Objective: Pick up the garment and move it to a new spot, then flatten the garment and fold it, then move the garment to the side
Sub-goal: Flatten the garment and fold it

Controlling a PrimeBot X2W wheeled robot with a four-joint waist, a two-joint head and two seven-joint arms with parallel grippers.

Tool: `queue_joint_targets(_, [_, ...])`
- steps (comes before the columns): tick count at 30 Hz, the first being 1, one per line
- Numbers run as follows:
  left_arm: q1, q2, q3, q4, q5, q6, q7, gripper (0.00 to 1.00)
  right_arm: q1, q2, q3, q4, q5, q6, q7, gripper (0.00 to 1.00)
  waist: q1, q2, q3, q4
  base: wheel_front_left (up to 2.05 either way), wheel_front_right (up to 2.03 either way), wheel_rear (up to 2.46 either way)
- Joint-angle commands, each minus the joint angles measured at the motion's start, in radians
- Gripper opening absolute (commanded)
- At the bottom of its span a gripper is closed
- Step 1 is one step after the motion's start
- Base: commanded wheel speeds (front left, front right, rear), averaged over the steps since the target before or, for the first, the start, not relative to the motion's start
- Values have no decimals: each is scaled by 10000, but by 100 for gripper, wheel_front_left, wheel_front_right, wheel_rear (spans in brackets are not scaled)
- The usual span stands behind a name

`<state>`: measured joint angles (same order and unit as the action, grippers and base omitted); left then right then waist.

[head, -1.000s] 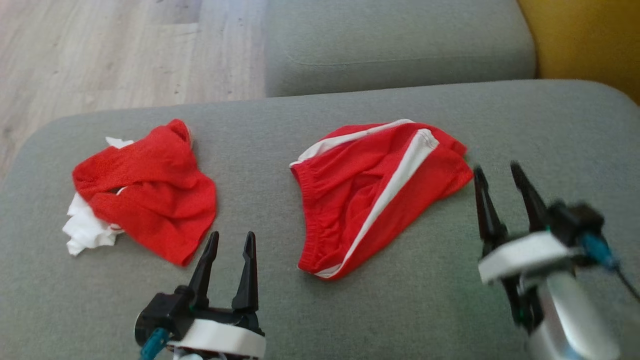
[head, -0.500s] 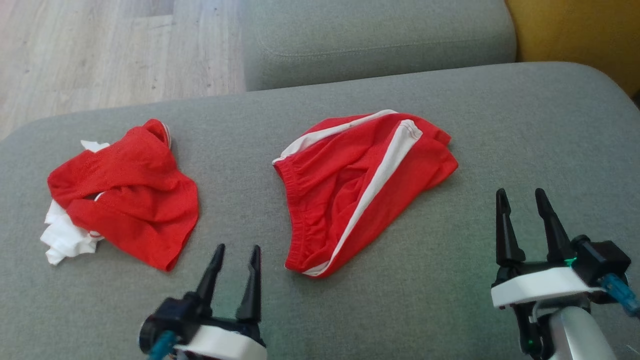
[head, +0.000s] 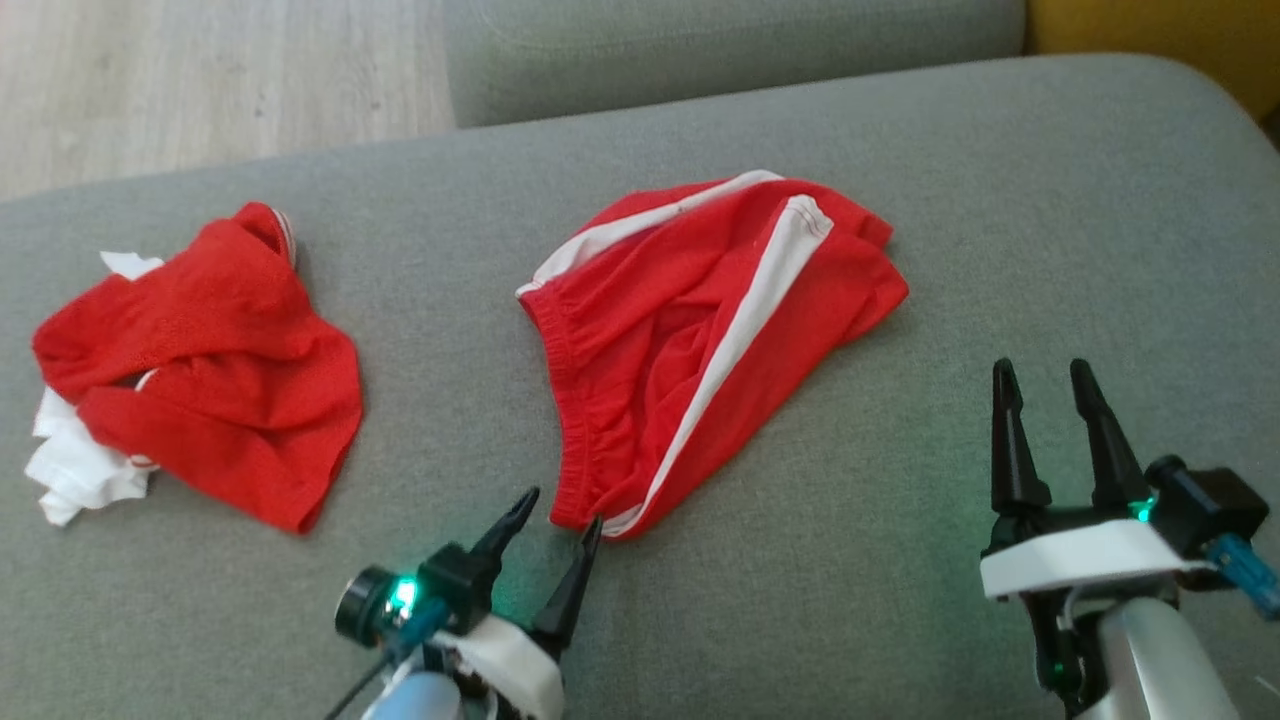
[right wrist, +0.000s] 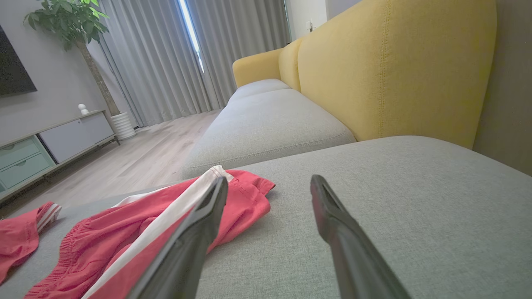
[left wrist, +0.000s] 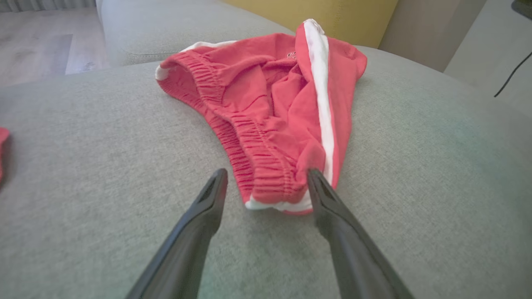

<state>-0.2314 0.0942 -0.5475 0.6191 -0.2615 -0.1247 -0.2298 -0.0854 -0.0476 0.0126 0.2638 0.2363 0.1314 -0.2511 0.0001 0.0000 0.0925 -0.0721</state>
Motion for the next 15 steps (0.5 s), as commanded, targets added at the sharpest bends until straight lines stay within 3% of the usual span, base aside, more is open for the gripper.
queue_joint_targets(1, [-488, 107, 208, -79, 37, -44, -92, 100, -483, -27, 193, -361, 19, -7, -106, 100, -1, 0, 106, -46, 0, 0, 0])
queue_joint_targets(15, [-1109, 234, -808, 445, -565, -57, -302, 100, -576, -26, 154, -232, 79, -7, -106, 100, -1, 0, 167, 27, 0, 0, 0])
